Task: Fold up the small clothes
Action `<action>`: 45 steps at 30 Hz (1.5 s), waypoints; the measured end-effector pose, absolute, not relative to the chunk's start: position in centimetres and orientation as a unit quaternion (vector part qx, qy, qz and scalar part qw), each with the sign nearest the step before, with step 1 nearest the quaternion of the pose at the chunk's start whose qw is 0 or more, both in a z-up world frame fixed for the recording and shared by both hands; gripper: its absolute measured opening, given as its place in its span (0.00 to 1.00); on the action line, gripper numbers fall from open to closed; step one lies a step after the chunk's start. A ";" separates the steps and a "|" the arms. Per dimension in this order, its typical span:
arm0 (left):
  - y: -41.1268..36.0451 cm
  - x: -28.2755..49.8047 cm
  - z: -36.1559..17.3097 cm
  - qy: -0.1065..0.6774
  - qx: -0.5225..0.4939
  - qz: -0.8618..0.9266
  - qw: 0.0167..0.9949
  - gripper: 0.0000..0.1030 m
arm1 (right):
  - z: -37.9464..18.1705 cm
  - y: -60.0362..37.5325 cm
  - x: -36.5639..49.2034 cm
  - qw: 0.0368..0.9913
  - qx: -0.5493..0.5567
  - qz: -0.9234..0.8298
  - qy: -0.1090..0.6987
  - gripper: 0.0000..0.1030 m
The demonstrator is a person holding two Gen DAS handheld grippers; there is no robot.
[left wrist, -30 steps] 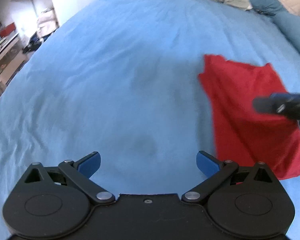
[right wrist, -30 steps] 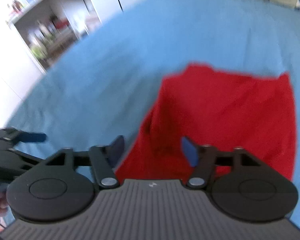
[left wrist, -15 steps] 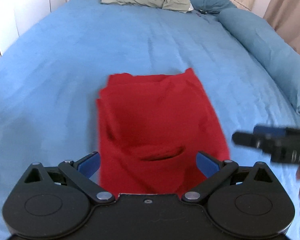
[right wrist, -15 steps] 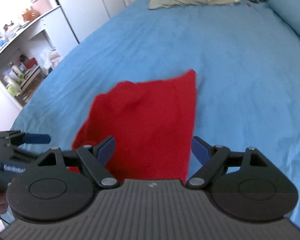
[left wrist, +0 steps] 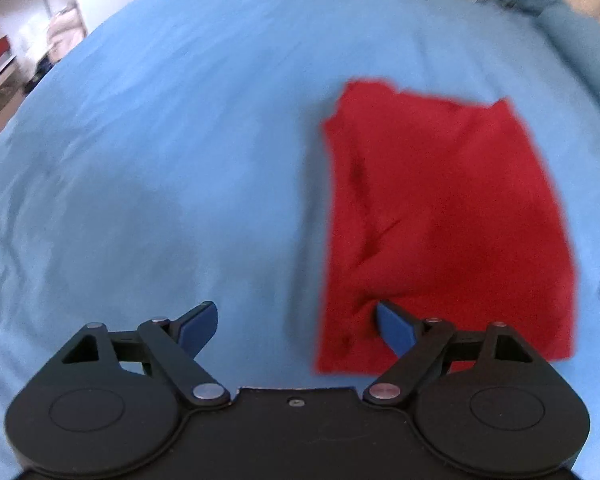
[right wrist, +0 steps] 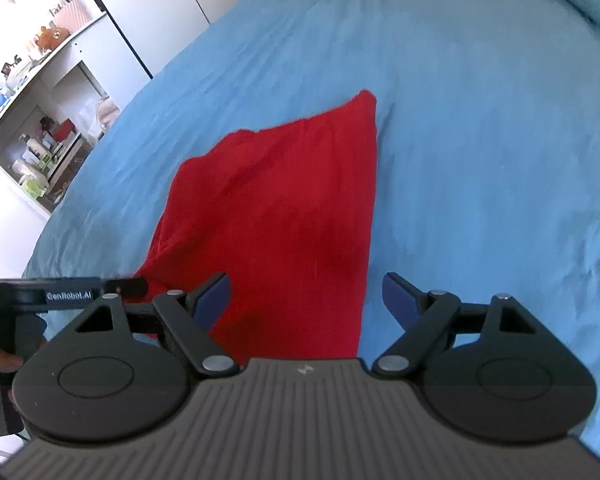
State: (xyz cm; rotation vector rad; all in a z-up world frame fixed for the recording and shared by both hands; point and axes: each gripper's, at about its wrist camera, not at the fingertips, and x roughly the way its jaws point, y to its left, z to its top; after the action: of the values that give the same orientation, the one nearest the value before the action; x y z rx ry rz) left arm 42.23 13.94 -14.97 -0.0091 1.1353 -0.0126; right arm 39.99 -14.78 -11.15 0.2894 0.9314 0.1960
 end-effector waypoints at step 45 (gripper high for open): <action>11.9 53.3 -18.3 0.531 -0.061 -0.166 0.829 0.86 | -16.8 -17.9 50.3 0.812 0.233 0.108 0.524 0.89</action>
State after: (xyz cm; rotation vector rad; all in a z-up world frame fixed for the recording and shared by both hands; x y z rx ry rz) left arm 53.26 11.94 -18.35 -0.1285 1.1270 -0.3526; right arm 50.26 -17.89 -16.77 0.4972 1.1180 0.2296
